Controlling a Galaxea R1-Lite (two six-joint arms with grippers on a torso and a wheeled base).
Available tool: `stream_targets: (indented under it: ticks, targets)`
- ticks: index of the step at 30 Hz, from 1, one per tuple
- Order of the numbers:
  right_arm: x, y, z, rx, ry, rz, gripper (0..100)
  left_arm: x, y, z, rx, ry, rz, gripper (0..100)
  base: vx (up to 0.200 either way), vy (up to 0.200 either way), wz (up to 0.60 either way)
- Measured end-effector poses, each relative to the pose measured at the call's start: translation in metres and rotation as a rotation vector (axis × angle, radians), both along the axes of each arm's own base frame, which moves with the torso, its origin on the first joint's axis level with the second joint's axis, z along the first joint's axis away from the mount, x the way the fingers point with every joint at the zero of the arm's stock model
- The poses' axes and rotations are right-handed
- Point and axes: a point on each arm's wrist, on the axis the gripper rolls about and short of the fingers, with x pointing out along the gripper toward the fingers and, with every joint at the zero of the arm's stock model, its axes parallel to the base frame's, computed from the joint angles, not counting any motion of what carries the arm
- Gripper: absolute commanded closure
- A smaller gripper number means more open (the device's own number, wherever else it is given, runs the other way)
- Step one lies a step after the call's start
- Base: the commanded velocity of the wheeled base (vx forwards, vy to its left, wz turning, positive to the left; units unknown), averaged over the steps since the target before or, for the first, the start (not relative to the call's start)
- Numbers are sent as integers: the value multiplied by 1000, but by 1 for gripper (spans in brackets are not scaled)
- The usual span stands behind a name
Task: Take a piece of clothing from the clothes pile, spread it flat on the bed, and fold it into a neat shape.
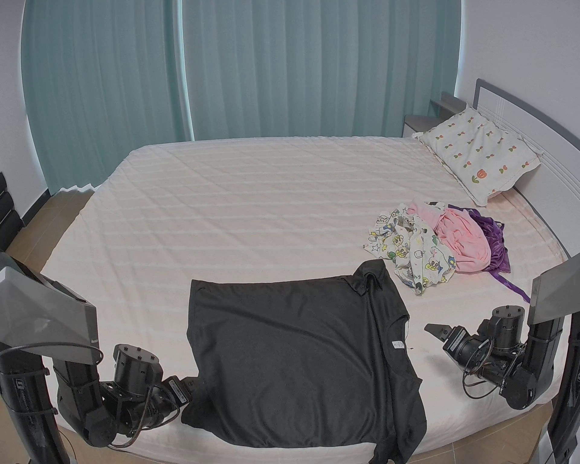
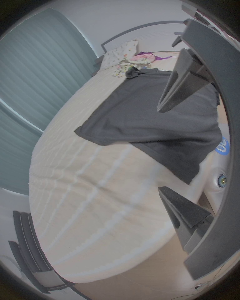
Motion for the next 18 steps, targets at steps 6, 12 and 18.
stream_targets:
  ticks: [6, 12, 18]
  targets:
    - [-4, 0, -3, 28, 31, -17, 0, -10, -9, -11, 39, 53, -30, 0, 0, 0, 0]
    - [-5, 0, -3, 30, 34, -18, 0, 3, -15, -24, 93, 39, 8, 0, 0, 0, 0]
    - [-5, -1, -3, 33, 36, -20, 0, 18, -23, -35, 99, 19, 15, 0, 0, 0, 0]
